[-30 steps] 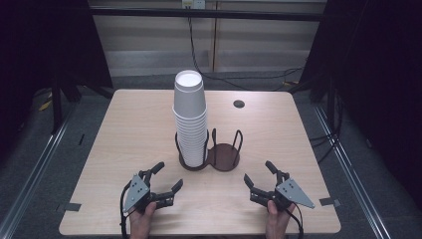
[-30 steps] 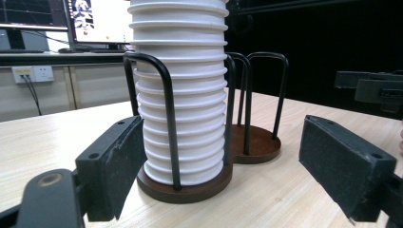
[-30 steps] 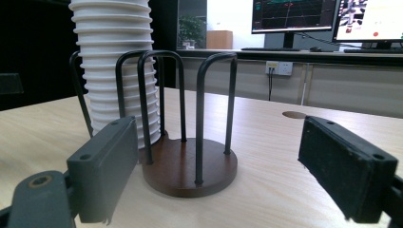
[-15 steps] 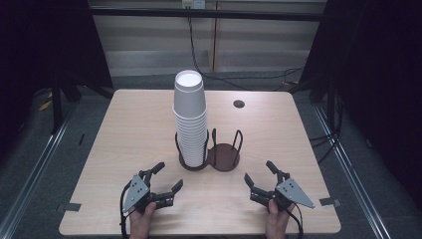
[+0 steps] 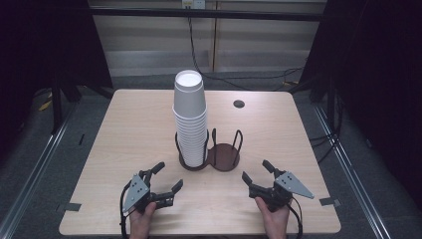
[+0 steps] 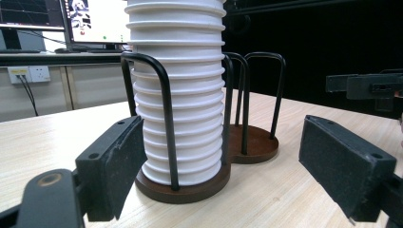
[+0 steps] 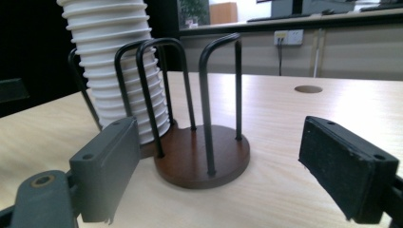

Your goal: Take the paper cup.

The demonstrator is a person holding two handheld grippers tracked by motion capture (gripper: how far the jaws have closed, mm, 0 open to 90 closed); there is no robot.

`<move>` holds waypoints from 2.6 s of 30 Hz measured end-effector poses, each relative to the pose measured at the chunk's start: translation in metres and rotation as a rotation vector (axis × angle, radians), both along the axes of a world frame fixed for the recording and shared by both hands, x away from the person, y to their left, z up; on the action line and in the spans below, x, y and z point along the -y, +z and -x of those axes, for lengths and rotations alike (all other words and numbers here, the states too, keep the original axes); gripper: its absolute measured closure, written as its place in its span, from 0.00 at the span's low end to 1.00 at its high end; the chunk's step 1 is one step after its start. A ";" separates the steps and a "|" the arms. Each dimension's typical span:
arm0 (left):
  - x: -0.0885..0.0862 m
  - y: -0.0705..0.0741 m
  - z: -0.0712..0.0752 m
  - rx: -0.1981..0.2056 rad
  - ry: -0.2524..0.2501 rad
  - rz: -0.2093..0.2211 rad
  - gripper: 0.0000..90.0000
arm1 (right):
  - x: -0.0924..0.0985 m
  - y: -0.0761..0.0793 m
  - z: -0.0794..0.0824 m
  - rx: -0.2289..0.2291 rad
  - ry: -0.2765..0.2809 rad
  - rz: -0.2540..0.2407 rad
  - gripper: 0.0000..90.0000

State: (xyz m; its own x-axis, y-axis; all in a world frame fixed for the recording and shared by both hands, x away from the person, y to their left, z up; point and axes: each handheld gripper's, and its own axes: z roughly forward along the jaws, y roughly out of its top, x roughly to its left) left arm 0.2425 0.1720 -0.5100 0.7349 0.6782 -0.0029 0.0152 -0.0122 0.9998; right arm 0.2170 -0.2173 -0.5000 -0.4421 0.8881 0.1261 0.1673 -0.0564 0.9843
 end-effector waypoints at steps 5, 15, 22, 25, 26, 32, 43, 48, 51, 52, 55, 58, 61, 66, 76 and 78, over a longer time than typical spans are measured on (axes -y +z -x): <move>0.000 0.000 0.000 0.000 -0.003 0.001 0.17 | -0.004 0.006 0.003 0.026 0.079 -0.007 0.23; 0.000 0.000 0.000 0.000 -0.006 0.001 0.17 | -0.011 0.025 -0.001 -0.033 0.167 0.028 0.24; 0.000 0.000 0.000 0.000 -0.006 0.001 0.17 | -0.015 0.037 -0.005 -0.008 0.207 0.012 0.24; 0.000 0.000 0.000 0.000 -0.006 0.001 0.17 | -0.017 0.046 -0.008 -0.022 0.227 0.022 0.24; 0.000 0.000 0.000 0.000 -0.006 0.001 0.17 | -0.018 0.048 -0.009 -0.032 0.232 0.026 0.24; 0.000 0.000 0.000 0.000 -0.006 0.000 0.17 | -0.023 0.062 -0.016 -0.050 0.255 0.025 0.24; 0.000 0.000 0.000 0.000 -0.006 0.000 0.17 | -0.033 0.088 -0.034 -0.068 0.355 0.005 0.21; 0.000 0.000 0.000 0.000 -0.006 0.001 0.17 | -0.043 0.102 -0.044 -0.056 0.395 0.026 0.18; 0.000 0.000 0.000 0.000 -0.006 0.001 0.17 | -0.049 0.111 -0.051 -0.049 0.411 0.037 0.17; 0.000 0.000 0.000 0.000 -0.006 0.001 0.17 | -0.050 0.114 -0.052 -0.050 0.416 0.038 0.17; 0.000 0.000 0.000 0.000 -0.006 0.001 0.17 | -0.055 0.122 -0.058 -0.056 0.434 0.044 0.17; 0.000 0.000 0.000 0.000 -0.007 0.001 0.17 | -0.059 0.128 -0.062 -0.060 0.455 0.046 0.17; 0.000 0.000 0.000 0.000 -0.009 0.001 0.17 | -0.062 0.135 -0.067 -0.063 0.470 0.050 0.17; 0.000 0.000 0.000 -0.001 -0.009 0.008 0.17 | -0.067 0.146 -0.075 -0.060 0.500 0.054 0.18; 0.000 0.000 0.000 0.001 -0.011 0.000 0.17 | -0.078 0.171 -0.092 -0.049 0.538 0.080 0.16; 0.000 0.000 0.000 0.000 -0.012 0.000 0.17 | -0.081 0.175 -0.096 -0.051 0.544 0.084 0.16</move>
State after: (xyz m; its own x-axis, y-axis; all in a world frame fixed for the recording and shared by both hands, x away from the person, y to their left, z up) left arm 0.2426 0.1724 -0.5100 0.7432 0.6691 -0.0026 0.0146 -0.0124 0.9998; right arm 0.3128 -0.1367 -0.3249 -0.8352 0.5412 0.0980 0.1982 0.1300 0.9715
